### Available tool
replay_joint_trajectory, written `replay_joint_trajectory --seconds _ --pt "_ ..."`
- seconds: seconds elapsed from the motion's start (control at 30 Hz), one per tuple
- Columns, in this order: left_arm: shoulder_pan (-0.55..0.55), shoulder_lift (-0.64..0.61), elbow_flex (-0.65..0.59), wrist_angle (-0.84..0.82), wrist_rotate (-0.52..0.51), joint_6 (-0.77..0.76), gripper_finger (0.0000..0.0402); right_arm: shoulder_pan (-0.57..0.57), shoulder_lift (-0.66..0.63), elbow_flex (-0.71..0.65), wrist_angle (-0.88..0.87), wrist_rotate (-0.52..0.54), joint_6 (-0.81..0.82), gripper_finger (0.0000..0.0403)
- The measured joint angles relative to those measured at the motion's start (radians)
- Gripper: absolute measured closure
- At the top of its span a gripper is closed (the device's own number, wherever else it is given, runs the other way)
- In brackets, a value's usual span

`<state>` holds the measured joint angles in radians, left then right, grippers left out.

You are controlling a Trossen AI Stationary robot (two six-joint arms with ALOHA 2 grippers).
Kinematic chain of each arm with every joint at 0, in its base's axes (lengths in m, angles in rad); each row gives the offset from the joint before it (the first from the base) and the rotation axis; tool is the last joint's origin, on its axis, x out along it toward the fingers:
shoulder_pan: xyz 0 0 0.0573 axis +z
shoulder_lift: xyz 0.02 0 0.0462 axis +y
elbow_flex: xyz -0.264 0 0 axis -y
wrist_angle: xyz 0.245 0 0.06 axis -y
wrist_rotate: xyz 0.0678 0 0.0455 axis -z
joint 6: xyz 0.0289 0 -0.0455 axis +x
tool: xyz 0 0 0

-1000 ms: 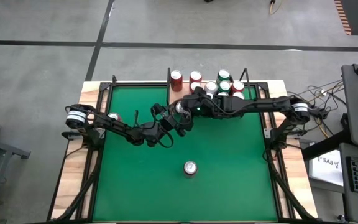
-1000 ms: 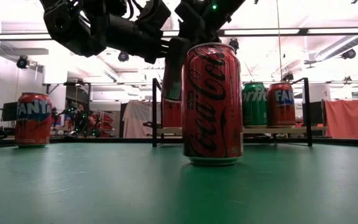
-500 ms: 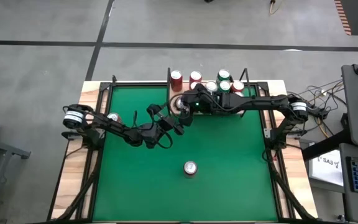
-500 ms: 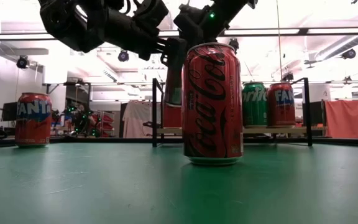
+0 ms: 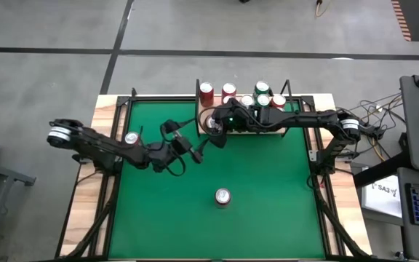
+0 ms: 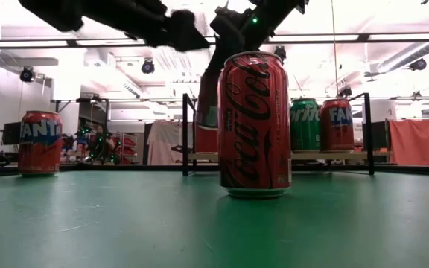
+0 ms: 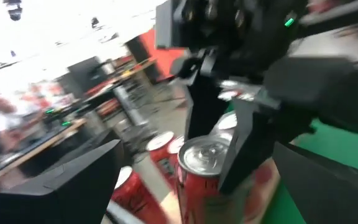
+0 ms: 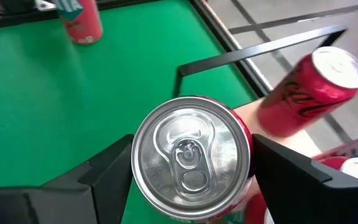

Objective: Place canned beverage on shelf
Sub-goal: Put the red-black soda can on the shelf aligned with the other red-black soda can

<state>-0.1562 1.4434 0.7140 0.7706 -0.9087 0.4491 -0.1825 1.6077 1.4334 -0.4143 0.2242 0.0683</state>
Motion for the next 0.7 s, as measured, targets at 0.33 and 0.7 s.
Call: replay_joint_trajectory --seconds 0.33,0.7 --pt "0.028 -0.300 -0.020 -0.357 0.367 -0.074 0.0003 -0.040 0.000 0.000 -0.001 -0.074 0.018 0.0128" --pt "0.060 -0.447 -0.024 -0.460 0.372 -0.068 0.0003 -0.064 0.068 0.007 -0.001 -0.087 -0.003 0.0128"
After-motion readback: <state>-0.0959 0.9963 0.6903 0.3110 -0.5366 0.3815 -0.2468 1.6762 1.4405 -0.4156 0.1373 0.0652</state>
